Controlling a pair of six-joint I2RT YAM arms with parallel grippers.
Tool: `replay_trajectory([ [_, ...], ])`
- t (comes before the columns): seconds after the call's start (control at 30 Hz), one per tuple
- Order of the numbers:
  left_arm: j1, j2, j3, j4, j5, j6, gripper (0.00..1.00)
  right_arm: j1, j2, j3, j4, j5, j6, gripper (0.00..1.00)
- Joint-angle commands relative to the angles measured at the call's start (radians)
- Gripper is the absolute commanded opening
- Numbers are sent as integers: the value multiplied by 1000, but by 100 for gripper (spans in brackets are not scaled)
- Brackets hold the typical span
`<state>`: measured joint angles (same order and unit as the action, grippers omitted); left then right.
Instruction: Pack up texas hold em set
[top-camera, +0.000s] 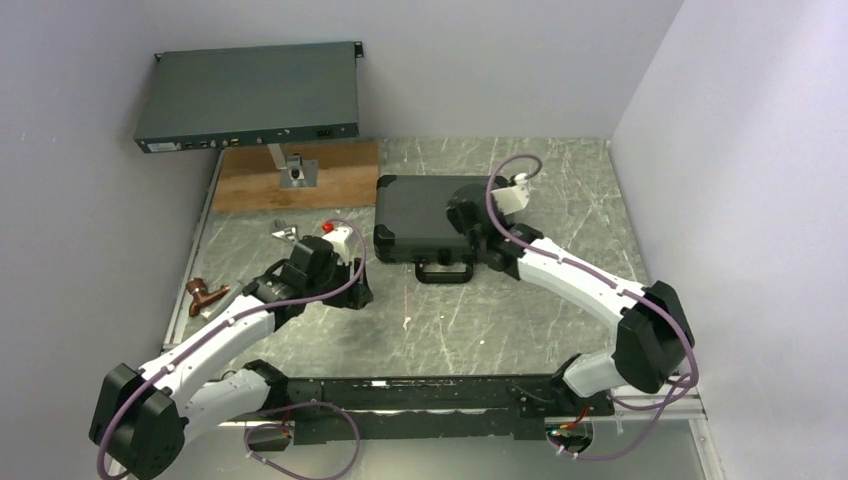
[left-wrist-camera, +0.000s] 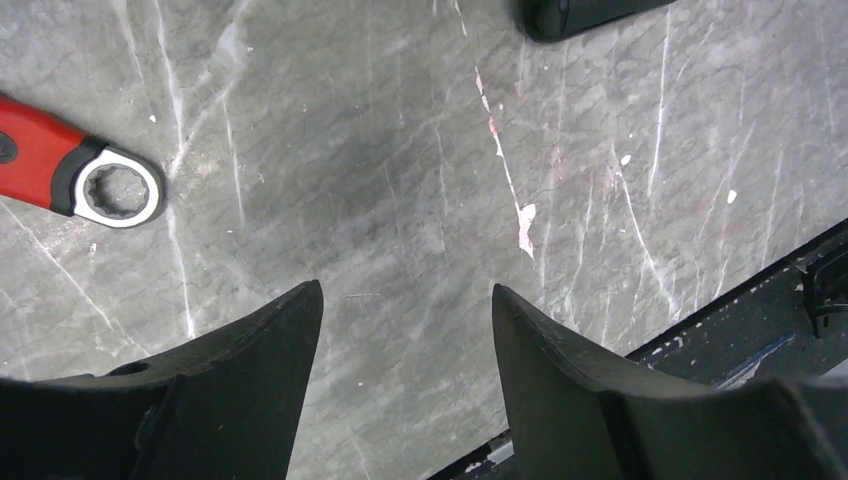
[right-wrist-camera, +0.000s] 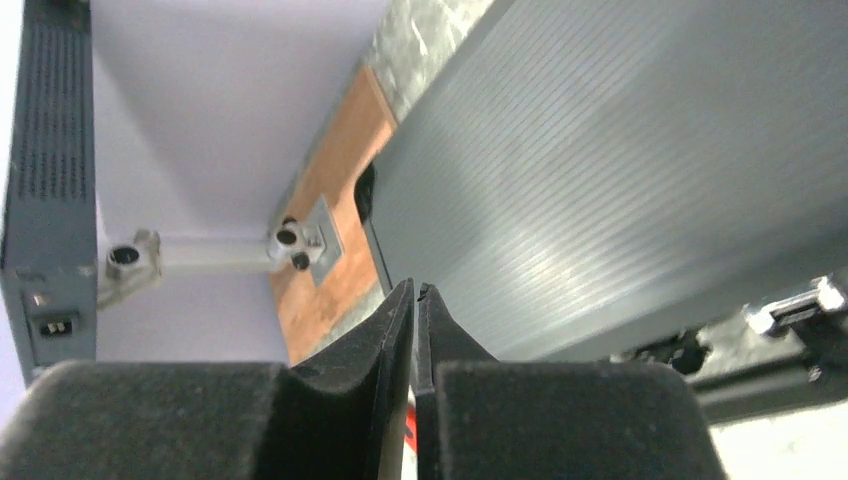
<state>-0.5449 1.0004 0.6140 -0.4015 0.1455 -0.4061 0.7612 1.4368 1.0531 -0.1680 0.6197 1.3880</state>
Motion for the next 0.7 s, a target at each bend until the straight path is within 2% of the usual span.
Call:
replay_trajectory([
  [0.0, -4, -57, 35, 19, 11, 3, 70, -125, -14, -28, 28, -185, -196, 8],
  [0.2, -4, -132, 26, -15, 0, -5, 80, -161, 34, -44, -35, -258, -314, 13],
  [0.57, -4, -192, 26, -73, -24, -25, 82, -177, 17, -119, -75, -304, -334, 19],
  [0.67, -4, -208, 24, -90, -30, -28, 84, -179, 9, -95, -92, -303, -379, 27],
])
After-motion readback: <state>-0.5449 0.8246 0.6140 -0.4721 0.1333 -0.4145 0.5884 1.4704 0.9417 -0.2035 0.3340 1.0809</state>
